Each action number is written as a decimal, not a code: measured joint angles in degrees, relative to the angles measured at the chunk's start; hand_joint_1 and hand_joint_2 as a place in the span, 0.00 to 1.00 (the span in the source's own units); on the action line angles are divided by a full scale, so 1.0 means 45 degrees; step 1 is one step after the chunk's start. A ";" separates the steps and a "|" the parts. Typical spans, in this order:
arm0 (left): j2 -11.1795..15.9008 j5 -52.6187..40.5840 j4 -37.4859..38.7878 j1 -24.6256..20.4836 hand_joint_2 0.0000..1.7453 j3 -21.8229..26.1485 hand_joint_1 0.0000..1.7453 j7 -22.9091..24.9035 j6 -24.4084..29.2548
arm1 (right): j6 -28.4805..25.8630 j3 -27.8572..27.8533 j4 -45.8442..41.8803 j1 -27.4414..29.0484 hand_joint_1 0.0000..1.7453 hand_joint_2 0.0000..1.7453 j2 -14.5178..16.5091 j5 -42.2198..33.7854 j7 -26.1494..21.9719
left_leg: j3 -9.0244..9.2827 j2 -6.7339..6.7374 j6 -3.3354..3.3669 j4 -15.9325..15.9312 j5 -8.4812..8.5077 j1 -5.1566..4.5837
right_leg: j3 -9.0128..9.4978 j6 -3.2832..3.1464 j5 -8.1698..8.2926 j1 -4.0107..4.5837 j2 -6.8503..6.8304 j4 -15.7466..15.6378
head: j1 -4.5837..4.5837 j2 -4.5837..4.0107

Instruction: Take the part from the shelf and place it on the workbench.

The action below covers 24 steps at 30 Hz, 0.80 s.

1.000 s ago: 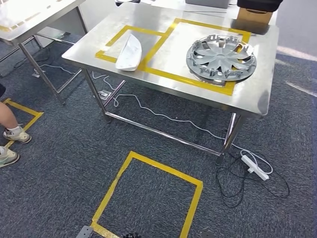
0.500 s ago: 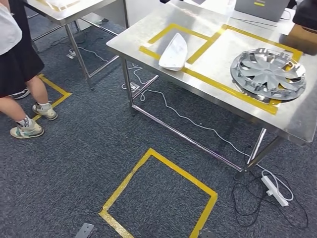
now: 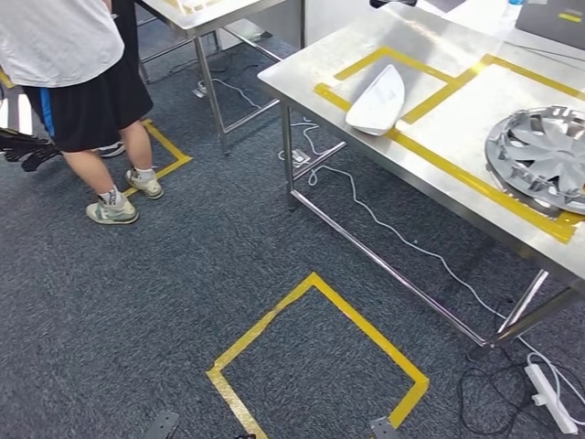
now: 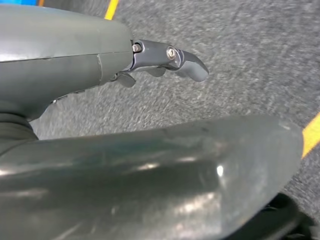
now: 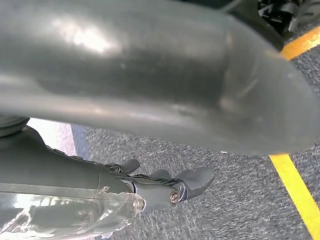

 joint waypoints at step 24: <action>-0.0043 -0.0392 0.0000 -0.0052 0.00 0.0000 0.00 0.0067 0.0036 | 0.0217 -0.0038 0.0002 -0.0136 0.00 0.00 0.0002 0.0161 0.0086 | 0.1892 -0.1626 0.0444 -0.3475 0.1503 -0.0023 | -0.0181 0.0237 0.0161 0.0032 0.1243 0.0042 | 0.0134 0.0000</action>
